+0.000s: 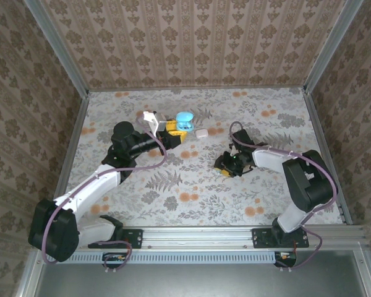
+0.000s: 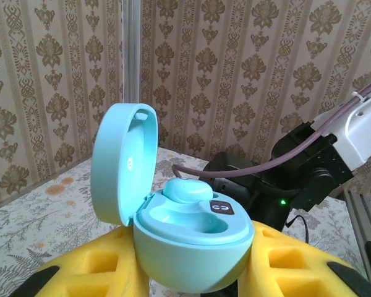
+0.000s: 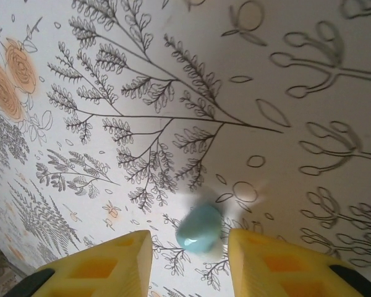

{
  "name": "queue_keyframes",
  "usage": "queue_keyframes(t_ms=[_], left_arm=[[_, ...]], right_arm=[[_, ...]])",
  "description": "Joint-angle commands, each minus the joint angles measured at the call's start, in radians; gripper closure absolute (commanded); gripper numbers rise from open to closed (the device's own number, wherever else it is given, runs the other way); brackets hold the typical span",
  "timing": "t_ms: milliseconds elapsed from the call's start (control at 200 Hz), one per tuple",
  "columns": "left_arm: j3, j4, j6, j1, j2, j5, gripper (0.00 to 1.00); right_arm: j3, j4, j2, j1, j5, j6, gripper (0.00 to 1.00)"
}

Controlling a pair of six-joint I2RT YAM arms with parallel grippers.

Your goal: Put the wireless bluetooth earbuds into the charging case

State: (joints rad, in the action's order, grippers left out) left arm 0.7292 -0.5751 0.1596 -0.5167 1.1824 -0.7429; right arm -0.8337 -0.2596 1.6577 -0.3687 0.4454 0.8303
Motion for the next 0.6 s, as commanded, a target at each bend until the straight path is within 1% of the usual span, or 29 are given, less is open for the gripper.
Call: queue_keyframes(t_ms=[0,120,245,460,595], left_arm=[[0.023,-0.007,-0.025,-0.004,-0.019,0.006,0.73],[0.02,-0.001,-0.031,-0.003,-0.026,0.009,0.73],[0.016,0.003,-0.033,-0.002,-0.032,0.015,0.73],[0.014,0.003,-0.034,-0.001,-0.035,0.017,0.73],[0.007,0.004,-0.037,0.004,-0.042,0.017,0.73]], right_arm=[[-0.04,-0.004,0.025,-0.014,0.024,-0.019,0.61],[-0.064,-0.041,0.037,-0.023,-0.004,-0.029,0.61],[-0.124,-0.157,0.043,-0.04,-0.097,-0.061,0.61],[-0.213,-0.299,0.086,-0.085,-0.203,-0.076,0.61],[-0.26,-0.356,0.114,-0.115,-0.253,-0.079,0.63]])
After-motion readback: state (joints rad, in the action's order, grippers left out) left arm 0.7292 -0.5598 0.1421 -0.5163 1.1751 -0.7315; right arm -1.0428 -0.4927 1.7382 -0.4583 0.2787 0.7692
